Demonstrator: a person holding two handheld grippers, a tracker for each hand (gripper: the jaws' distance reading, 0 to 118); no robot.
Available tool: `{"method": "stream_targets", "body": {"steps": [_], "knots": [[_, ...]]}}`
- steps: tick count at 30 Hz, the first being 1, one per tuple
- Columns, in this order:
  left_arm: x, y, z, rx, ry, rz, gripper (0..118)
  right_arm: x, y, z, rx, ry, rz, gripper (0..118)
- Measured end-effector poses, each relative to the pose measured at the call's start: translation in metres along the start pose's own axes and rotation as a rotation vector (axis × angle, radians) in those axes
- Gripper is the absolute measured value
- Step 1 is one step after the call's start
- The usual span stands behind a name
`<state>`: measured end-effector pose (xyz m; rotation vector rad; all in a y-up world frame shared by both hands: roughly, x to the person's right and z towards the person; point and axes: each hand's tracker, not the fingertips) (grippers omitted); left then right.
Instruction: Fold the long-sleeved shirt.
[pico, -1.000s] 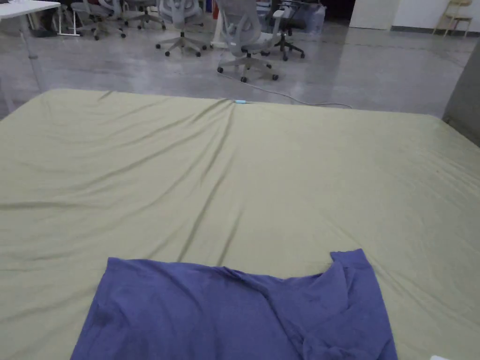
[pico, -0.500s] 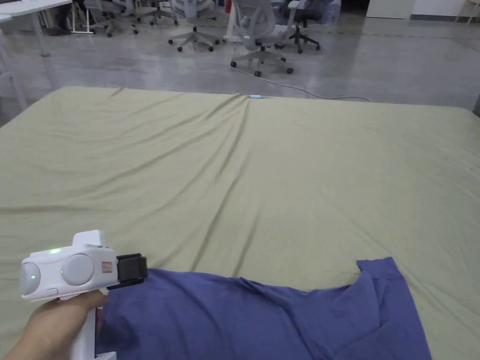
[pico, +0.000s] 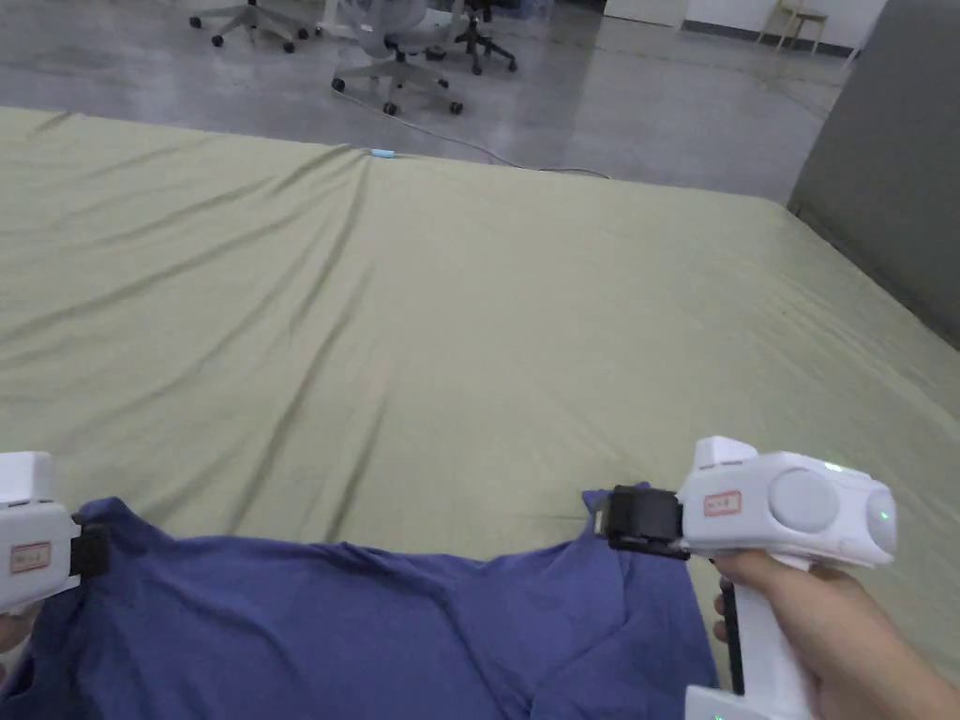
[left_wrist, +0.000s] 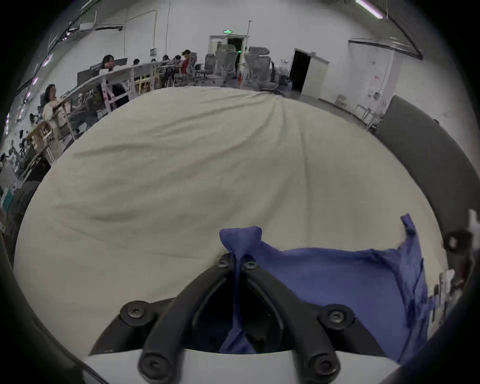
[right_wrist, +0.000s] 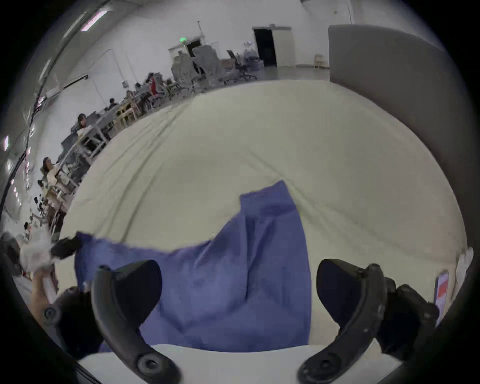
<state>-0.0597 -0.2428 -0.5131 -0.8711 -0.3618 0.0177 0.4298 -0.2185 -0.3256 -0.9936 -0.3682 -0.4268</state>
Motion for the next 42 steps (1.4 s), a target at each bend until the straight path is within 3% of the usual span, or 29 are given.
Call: {"method": "stream_targets", "body": {"steps": [2, 4, 6, 8, 9, 11, 12, 13, 15, 18, 23, 28, 33, 36, 42], "knots": [[-0.002, 0.004, 0.005, 0.010, -0.005, -0.010, 2, 0.005, 0.022, -0.043, -0.080, -0.032, -0.012, 118], [-0.002, 0.001, 0.011, 0.011, -0.003, -0.013, 2, 0.007, 0.032, -0.068, -0.197, -0.111, -0.092, 112], [-0.009, 0.003, 0.015, 0.018, -0.009, -0.013, 2, 0.009, 0.033, -0.079, -0.172, -0.101, -0.215, 104], [-0.009, 0.000, 0.017, 0.019, -0.014, -0.001, 2, 0.004, 0.032, -0.079, -0.159, -0.115, -0.224, 104], [-0.012, 0.000, 0.017, 0.019, -0.011, -0.003, 2, 0.001, 0.031, -0.079, -0.169, -0.141, -0.189, 89], [-0.014, -0.003, 0.016, 0.016, -0.013, 0.003, 2, -0.013, 0.031, -0.070, -0.199, -0.267, 0.006, 66], [-0.016, -0.003, 0.017, 0.016, -0.009, 0.006, 2, -0.016, 0.031, -0.061, -0.162, -0.187, -0.017, 14], [-0.017, -0.004, 0.019, 0.020, -0.006, 0.005, 2, -0.017, 0.031, -0.056, -0.166, -0.145, -0.021, 11], [-0.015, -0.007, 0.028, 0.024, -0.018, 0.009, 2, -0.015, 0.019, -0.039, -0.188, -0.110, -0.023, 11], [-0.013, -0.010, 0.048, 0.042, -0.037, -0.008, 2, -0.016, 0.004, -0.003, -0.136, -0.097, 0.099, 11], [-0.016, -0.027, 0.108, 0.095, -0.063, -0.056, 2, -0.016, -0.042, 0.089, -0.025, 0.027, 0.112, 11], [-0.037, -0.071, 0.167, 0.069, -0.047, -0.147, 2, -0.010, -0.128, 0.159, -0.014, 0.044, 0.172, 11], [-0.053, -0.131, 0.185, -0.124, -0.040, -0.225, 2, -0.004, -0.202, 0.164, -0.152, 0.070, 0.215, 11], [-0.061, -0.158, 0.182, -0.242, -0.036, -0.201, 2, -0.001, -0.226, 0.155, -0.206, 0.018, 0.261, 11], [-0.069, -0.187, 0.147, -0.390, -0.006, -0.147, 4, 0.006, -0.241, 0.116, -0.358, -0.026, 0.252, 12]]}}
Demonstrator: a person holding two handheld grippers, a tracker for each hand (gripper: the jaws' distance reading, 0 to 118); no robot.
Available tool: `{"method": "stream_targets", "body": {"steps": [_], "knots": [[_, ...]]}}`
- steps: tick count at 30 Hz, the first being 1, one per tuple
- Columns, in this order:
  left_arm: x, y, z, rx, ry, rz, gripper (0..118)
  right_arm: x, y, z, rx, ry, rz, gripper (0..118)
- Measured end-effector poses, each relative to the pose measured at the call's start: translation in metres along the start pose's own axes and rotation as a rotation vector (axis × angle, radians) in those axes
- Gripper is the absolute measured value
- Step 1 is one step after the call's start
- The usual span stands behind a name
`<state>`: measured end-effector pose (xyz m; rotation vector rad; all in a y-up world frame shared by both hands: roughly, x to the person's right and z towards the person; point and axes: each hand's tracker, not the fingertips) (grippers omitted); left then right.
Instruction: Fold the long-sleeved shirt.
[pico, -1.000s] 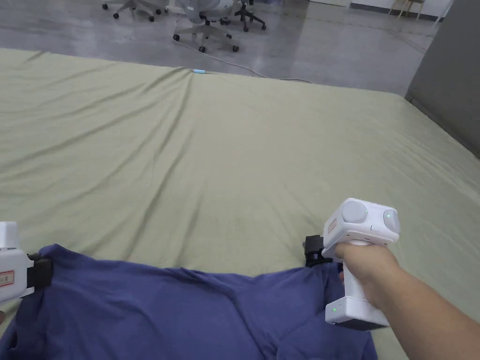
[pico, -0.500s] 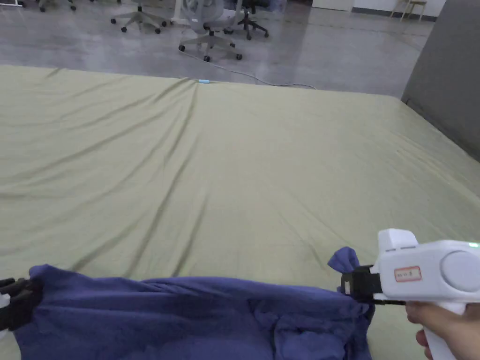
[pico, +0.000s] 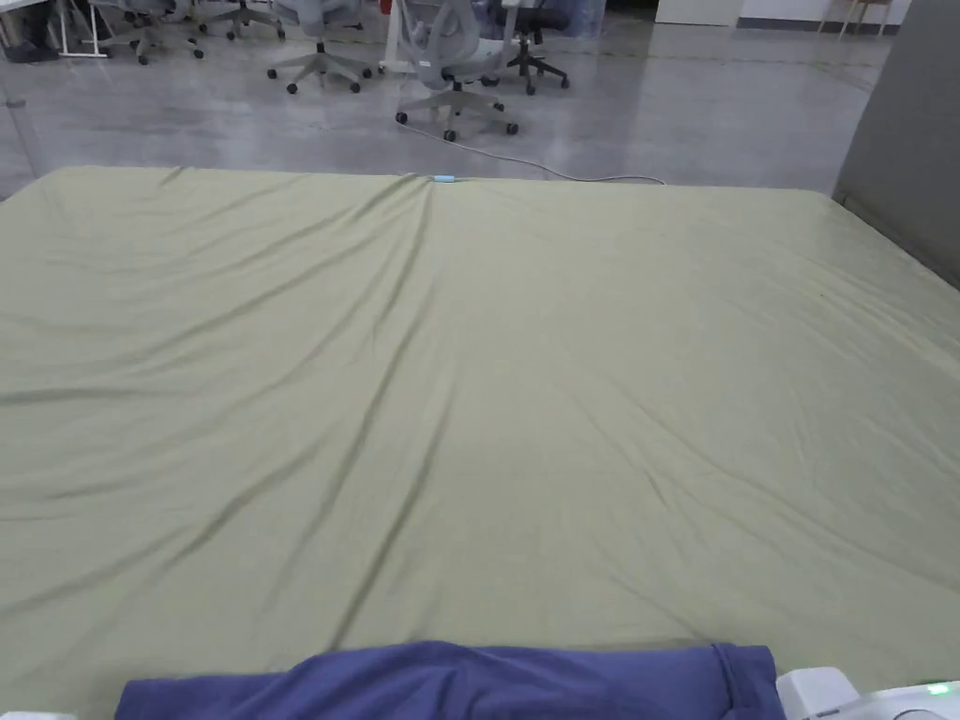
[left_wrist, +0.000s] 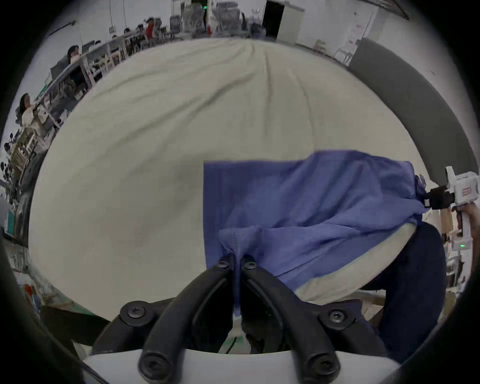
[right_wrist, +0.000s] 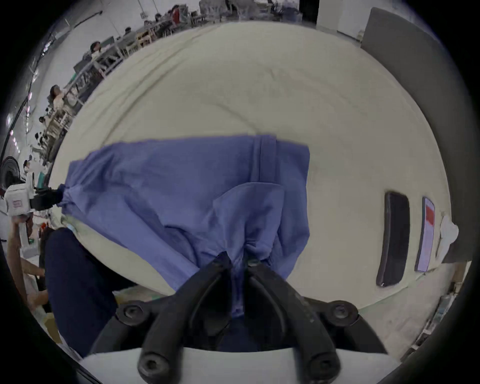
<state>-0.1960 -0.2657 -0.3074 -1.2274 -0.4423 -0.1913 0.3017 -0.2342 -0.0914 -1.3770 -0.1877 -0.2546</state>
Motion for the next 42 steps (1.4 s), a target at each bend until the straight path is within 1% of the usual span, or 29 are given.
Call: {"method": "stream_targets", "body": {"steps": [1, 2, 3, 4, 6, 7, 8, 9, 10, 12, 14, 15, 16, 17, 18, 19, 20, 22, 23, 24, 25, 26, 27, 29, 32, 34, 36, 38, 42], "knots": [[-0.001, 0.000, -0.007, -0.006, -0.001, 0.014, 7, -0.001, 0.002, -0.006, -0.029, 0.001, -0.008, 14], [-0.002, 0.002, -0.008, 0.010, -0.009, 0.044, 11, 0.004, 0.001, -0.009, -0.006, 0.019, -0.018, 19], [-0.002, 0.005, -0.007, 0.030, -0.014, 0.080, 23, 0.007, 0.003, -0.009, 0.020, 0.039, -0.049, 27], [-0.005, 0.007, -0.005, 0.056, -0.019, 0.107, 48, 0.010, 0.003, -0.007, 0.037, 0.050, -0.082, 47], [-0.004, 0.010, 0.007, 0.148, 0.002, 0.139, 118, 0.019, -0.002, 0.003, 0.062, 0.105, -0.164, 91], [-0.002, 0.009, 0.017, 0.207, 0.014, 0.137, 118, 0.019, -0.007, 0.013, 0.099, 0.085, -0.187, 115], [0.002, 0.004, 0.036, 0.298, 0.025, 0.128, 114, 0.017, -0.011, 0.025, 0.147, 0.047, -0.187, 118], [0.005, 0.002, 0.050, 0.362, -0.008, 0.145, 114, 0.013, -0.017, 0.039, 0.211, 0.005, -0.175, 118], [0.006, 0.000, 0.063, 0.390, 0.006, 0.161, 114, 0.010, -0.023, 0.054, 0.281, 0.000, -0.162, 118], [0.009, -0.008, 0.080, 0.413, -0.037, 0.190, 114, 0.007, -0.030, 0.071, 0.356, 0.028, -0.157, 118], [0.021, -0.022, 0.085, 0.364, -0.109, 0.216, 114, -0.003, -0.037, 0.084, 0.411, 0.087, -0.181, 118], [0.022, -0.026, 0.087, 0.331, -0.144, 0.229, 110, -0.005, -0.039, 0.088, 0.427, 0.116, -0.183, 117], [0.025, -0.030, 0.091, 0.315, -0.193, 0.256, 96, -0.007, -0.043, 0.091, 0.443, 0.172, -0.170, 105], [0.026, -0.031, 0.095, 0.341, -0.242, 0.273, 63, -0.012, -0.043, 0.092, 0.458, 0.200, -0.158, 80], [0.026, -0.031, 0.096, 0.357, -0.272, 0.291, 0, -0.018, -0.044, 0.092, 0.470, 0.225, -0.152, 27], [0.019, -0.032, 0.095, 0.361, -0.242, 0.301, 3, -0.022, -0.044, 0.087, 0.469, 0.224, -0.159, 3], [0.014, -0.028, 0.092, 0.370, -0.277, 0.324, 2, -0.023, -0.046, 0.084, 0.478, 0.222, -0.163, 3], [-0.006, -0.020, 0.082, 0.351, -0.315, 0.336, 3, -0.037, -0.040, 0.081, 0.495, 0.323, -0.123, 3], [-0.019, -0.015, 0.073, 0.343, -0.380, 0.359, 9, -0.039, -0.038, 0.079, 0.487, 0.374, -0.125, 3], [-0.029, -0.009, 0.065, 0.318, -0.461, 0.405, 35, -0.041, -0.036, 0.076, 0.483, 0.421, -0.129, 3], [-0.038, -0.003, 0.055, 0.284, -0.541, 0.451, 69, -0.043, -0.034, 0.073, 0.485, 0.463, -0.131, 3], [-0.047, 0.000, 0.042, 0.238, -0.604, 0.488, 99, -0.040, -0.035, 0.067, 0.481, 0.490, -0.134, 3], [-0.055, 0.001, 0.027, 0.199, -0.656, 0.499, 118, -0.042, -0.034, 0.063, 0.476, 0.510, -0.131, 3], [-0.061, 0.007, 0.005, 0.165, -0.670, 0.532, 118, -0.046, -0.032, 0.057, 0.478, 0.541, -0.133, 3], [-0.069, 0.010, -0.029, 0.072, -0.495, 0.528, 118, -0.042, -0.033, 0.041, 0.464, 0.596, -0.142, 3], [-0.065, 0.014, -0.040, 0.083, -0.571, 0.521, 118, -0.053, -0.033, 0.039, 0.454, 0.625, -0.148, 3], [-0.065, 0.018, -0.043, 0.122, -0.569, 0.515, 118, -0.056, -0.033, 0.031, 0.437, 0.660, -0.159, 3], [-0.060, 0.022, -0.045, 0.112, -0.566, 0.449, 118, -0.065, -0.031, 0.026, 0.419, 0.702, -0.169, 3], [-0.054, 0.031, -0.052, 0.110, -0.569, 0.429, 118, -0.073, -0.031, 0.012, 0.393, 0.731, -0.176, 3]]}}
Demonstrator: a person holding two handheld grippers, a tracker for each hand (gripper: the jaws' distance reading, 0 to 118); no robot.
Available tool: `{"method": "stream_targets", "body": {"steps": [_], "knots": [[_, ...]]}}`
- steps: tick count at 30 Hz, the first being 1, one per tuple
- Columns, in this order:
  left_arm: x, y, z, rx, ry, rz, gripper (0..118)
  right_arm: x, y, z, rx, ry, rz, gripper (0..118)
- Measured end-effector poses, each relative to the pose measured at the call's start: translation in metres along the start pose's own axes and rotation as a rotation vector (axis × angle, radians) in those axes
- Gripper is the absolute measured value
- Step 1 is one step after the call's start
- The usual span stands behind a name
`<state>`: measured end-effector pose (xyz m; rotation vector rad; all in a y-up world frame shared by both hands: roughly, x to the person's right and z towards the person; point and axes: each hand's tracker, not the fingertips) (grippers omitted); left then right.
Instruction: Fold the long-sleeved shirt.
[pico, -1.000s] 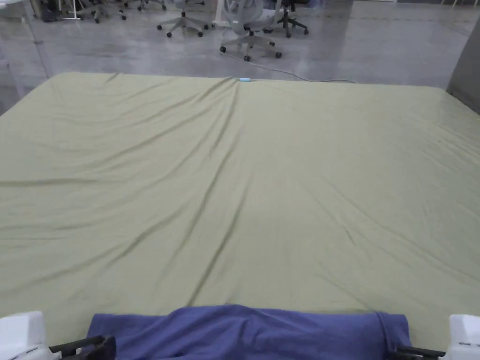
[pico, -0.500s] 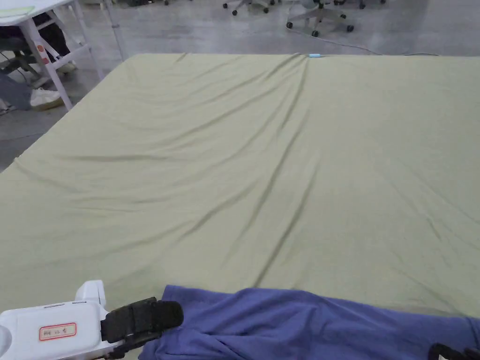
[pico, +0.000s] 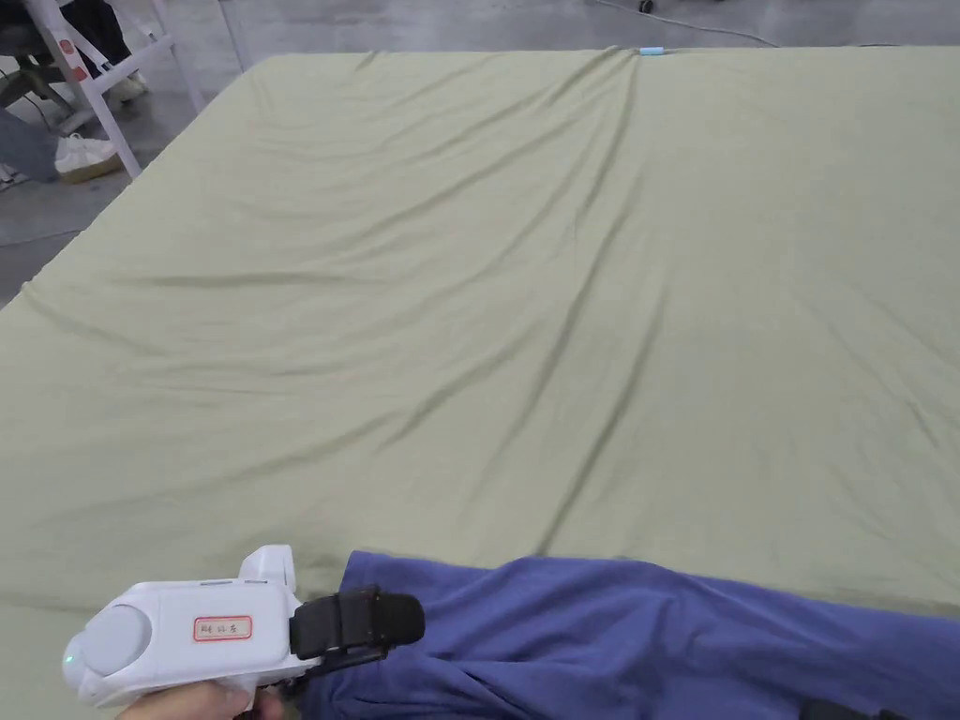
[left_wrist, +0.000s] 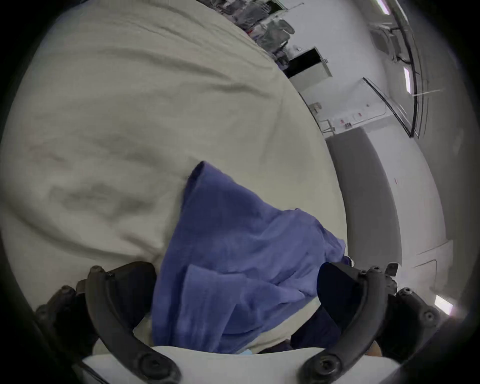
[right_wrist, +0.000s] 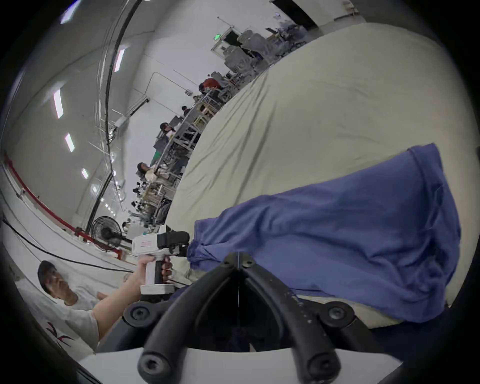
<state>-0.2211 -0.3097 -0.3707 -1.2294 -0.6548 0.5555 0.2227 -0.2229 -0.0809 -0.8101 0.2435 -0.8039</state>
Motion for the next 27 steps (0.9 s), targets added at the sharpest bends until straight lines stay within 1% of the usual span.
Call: {"method": "stream_targets", "body": {"steps": [3, 5, 7, 9, 10, 11, 12, 13, 14, 15, 16, 18, 19, 21, 22, 23, 27], "knots": [[0.002, 0.009, -0.012, 0.025, -0.055, 0.052, 118, -0.001, -0.005, -0.011, -0.019, 0.034, -0.015, 3], [0.007, 0.014, -0.024, 0.023, -0.056, 0.052, 118, -0.006, -0.008, -0.019, -0.029, 0.038, -0.019, 3], [0.015, 0.011, -0.030, 0.021, -0.044, 0.015, 118, -0.010, -0.011, -0.024, -0.046, 0.038, -0.011, 3], [0.023, 0.008, -0.033, 0.017, 0.028, -0.061, 117, -0.020, -0.012, -0.031, -0.061, 0.028, -0.005, 3], [0.027, 0.005, -0.032, 0.026, 0.079, -0.088, 107, -0.022, -0.014, -0.032, -0.069, 0.022, -0.001, 3], [0.031, 0.001, -0.022, 0.050, 0.191, -0.143, 81, -0.024, -0.015, -0.032, -0.072, 0.015, 0.004, 3], [0.030, -0.001, -0.016, 0.078, 0.333, -0.196, 19, -0.020, -0.010, -0.030, -0.074, 0.009, 0.005, 3], [0.020, -0.002, -0.007, 0.106, 0.403, -0.199, 8, -0.021, -0.010, -0.029, -0.077, 0.002, 0.005, 3], [0.016, -0.003, 0.008, 0.146, 0.167, -0.074, 8, -0.022, -0.010, -0.028, -0.081, -0.002, 0.007, 3], [0.011, -0.006, 0.017, 0.140, 0.042, 0.037, 8, -0.024, -0.009, -0.028, -0.085, -0.008, 0.010, 3], [0.011, -0.009, 0.021, 0.132, 0.012, 0.035, 8, -0.027, -0.008, -0.028, -0.087, -0.016, 0.017, 3], [0.015, -0.012, 0.035, 0.202, 0.028, 0.005, 8, -0.032, -0.006, -0.024, -0.090, -0.034, 0.040, 3], [0.015, -0.010, 0.043, 0.205, -0.005, 0.031, 8, -0.032, -0.005, -0.024, -0.087, -0.041, 0.047, 3], [0.010, -0.002, 0.056, 0.231, -0.112, 0.140, 8, -0.031, -0.003, -0.022, -0.079, -0.044, 0.047, 3], [0.007, 0.003, 0.061, 0.240, -0.153, 0.171, 8, -0.033, -0.002, -0.021, -0.075, -0.041, 0.043, 3], [0.013, 0.004, 0.067, 0.250, -0.181, 0.190, 8, -0.034, 0.000, -0.022, -0.071, -0.039, 0.038, 3], [0.013, 0.019, 0.086, 0.270, -0.202, 0.186, 8, -0.041, 0.005, -0.024, -0.055, -0.047, 0.031, 3]]}}
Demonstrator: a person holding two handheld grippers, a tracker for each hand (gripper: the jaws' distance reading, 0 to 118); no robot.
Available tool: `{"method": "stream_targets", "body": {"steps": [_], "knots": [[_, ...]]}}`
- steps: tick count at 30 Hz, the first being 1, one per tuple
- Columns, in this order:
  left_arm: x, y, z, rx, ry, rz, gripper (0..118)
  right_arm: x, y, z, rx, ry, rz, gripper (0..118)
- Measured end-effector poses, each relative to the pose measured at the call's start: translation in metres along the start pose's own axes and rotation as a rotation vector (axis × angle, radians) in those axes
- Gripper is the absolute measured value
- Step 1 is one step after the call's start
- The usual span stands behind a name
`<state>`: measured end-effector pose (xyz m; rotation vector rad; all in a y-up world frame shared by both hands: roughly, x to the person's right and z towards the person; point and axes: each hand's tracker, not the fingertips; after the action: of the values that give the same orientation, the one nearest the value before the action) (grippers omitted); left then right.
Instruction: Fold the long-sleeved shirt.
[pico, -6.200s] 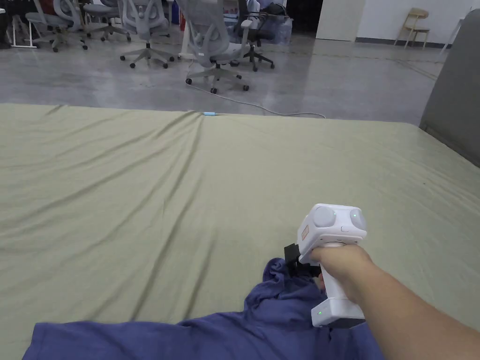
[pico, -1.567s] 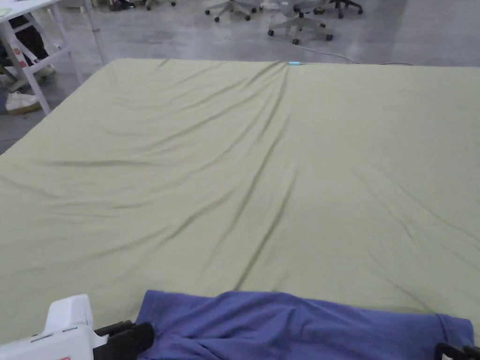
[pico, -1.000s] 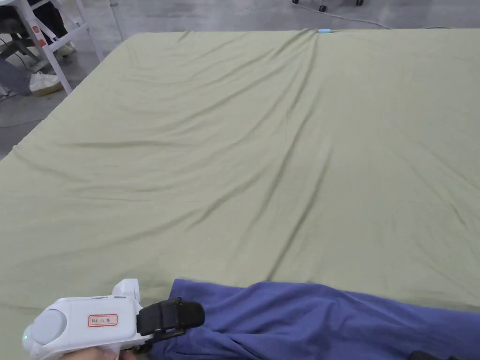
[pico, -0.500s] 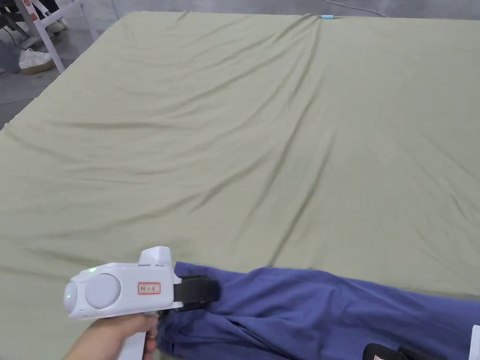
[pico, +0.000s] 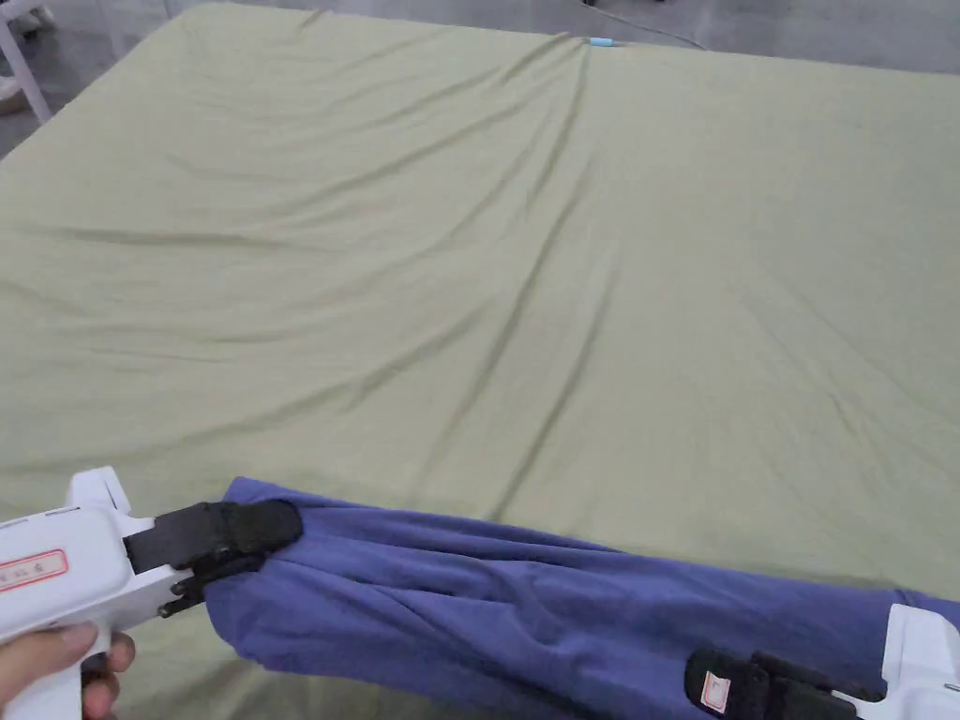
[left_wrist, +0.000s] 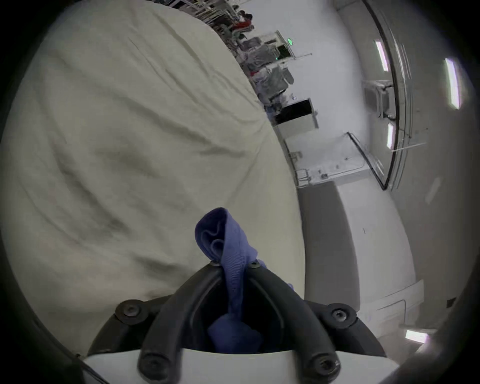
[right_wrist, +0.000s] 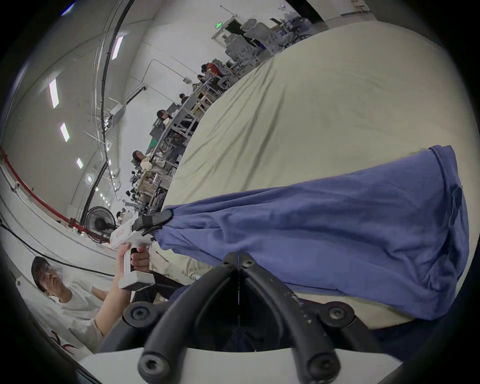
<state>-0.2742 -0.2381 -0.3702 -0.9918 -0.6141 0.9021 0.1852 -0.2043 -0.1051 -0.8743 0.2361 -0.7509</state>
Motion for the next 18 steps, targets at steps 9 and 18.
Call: {"method": "stream_targets", "body": {"steps": [9, 18], "knots": [[-0.015, 0.045, 0.054, 0.088, 0.036, 0.042, 8, -0.008, 0.015, -0.002, 0.048, -0.019, -0.027, 3], [0.066, 0.038, 0.095, 0.212, 0.246, -0.072, 8, -0.009, 0.012, 0.026, 0.062, -0.172, 0.045, 3]]}}
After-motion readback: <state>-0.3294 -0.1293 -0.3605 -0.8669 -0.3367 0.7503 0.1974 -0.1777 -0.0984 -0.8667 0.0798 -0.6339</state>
